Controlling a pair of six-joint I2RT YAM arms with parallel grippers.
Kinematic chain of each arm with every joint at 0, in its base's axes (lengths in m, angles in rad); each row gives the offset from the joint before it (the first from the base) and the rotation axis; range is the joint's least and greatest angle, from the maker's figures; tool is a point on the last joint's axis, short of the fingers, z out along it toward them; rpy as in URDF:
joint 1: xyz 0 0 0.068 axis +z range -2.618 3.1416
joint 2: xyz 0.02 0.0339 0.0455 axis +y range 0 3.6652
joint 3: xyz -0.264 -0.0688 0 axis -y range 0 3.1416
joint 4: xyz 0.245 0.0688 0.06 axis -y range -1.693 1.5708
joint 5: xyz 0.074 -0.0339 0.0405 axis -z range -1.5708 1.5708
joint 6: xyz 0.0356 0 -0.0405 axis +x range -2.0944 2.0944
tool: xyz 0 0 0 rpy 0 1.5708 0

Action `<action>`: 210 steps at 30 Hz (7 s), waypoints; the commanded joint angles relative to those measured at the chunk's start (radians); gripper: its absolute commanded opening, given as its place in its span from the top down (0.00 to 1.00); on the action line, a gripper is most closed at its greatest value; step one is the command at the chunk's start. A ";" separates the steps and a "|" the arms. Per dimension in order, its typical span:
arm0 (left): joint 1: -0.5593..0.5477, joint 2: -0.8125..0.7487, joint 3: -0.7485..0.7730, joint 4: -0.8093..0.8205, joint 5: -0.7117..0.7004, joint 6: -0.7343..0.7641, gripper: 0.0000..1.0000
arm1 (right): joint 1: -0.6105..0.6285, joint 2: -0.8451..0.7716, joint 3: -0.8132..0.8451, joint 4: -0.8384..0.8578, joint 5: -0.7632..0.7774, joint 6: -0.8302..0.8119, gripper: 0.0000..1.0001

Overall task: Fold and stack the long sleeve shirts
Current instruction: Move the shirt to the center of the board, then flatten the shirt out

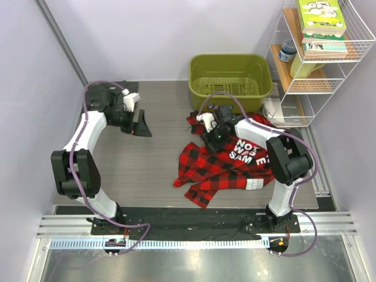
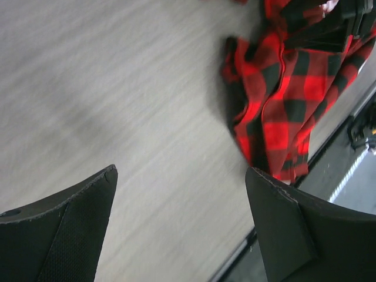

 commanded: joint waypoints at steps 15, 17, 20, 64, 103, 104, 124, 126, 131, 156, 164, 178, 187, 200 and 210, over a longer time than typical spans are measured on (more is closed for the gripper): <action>0.185 -0.134 -0.048 -0.426 -0.034 0.398 0.19 | 0.143 0.293 0.582 0.175 -0.111 0.361 0.68; 0.128 -0.115 -0.070 -0.329 -0.091 0.367 0.18 | 0.103 0.200 0.523 0.088 -0.108 0.303 0.60; 0.102 -0.051 -0.094 -0.232 -0.170 0.294 0.15 | 0.043 0.086 0.409 -0.041 -0.061 0.154 0.58; 0.121 0.198 0.123 -0.491 -0.444 0.570 1.00 | -0.053 -0.078 0.180 0.049 -0.016 0.172 0.47; 0.122 0.207 0.124 -0.475 -0.410 0.521 1.00 | 0.143 0.289 0.511 0.266 0.177 -0.170 0.99; 0.122 0.208 0.126 -0.475 -0.410 0.521 1.00 | 0.134 0.253 0.540 0.241 0.159 -0.127 0.99; 0.121 0.247 0.181 -0.405 -0.330 0.464 1.00 | 0.048 -0.273 0.665 0.011 -0.181 0.005 0.99; 0.122 0.250 0.178 -0.405 -0.323 0.464 1.00 | 0.048 -0.298 0.645 0.006 -0.296 0.074 0.99; 0.122 0.236 0.158 -0.389 -0.312 0.462 1.00 | 0.088 -0.363 0.521 -0.029 -0.626 0.156 0.99; 0.122 0.208 0.209 -0.456 -0.289 0.487 0.98 | -0.113 -0.198 0.116 -0.264 -0.134 -0.651 0.42; 0.130 0.245 0.248 -0.490 -0.284 0.473 0.97 | -0.090 -0.219 -0.088 -0.080 -0.194 -0.895 0.27; 0.134 0.253 0.258 -0.501 -0.296 0.464 0.95 | 0.005 -0.199 -0.268 0.341 -0.159 -0.854 0.70; 0.139 0.187 0.261 -0.476 -0.296 0.513 0.98 | -0.131 -0.391 -0.144 0.334 -0.094 -0.509 0.99; 0.164 -0.028 0.156 -0.136 -0.289 0.427 1.00 | -0.250 -0.673 -0.049 0.288 0.014 -0.224 0.99; -0.123 -0.083 0.224 -0.285 -0.275 0.468 1.00 | -0.254 -0.710 0.013 0.271 0.099 -0.150 0.99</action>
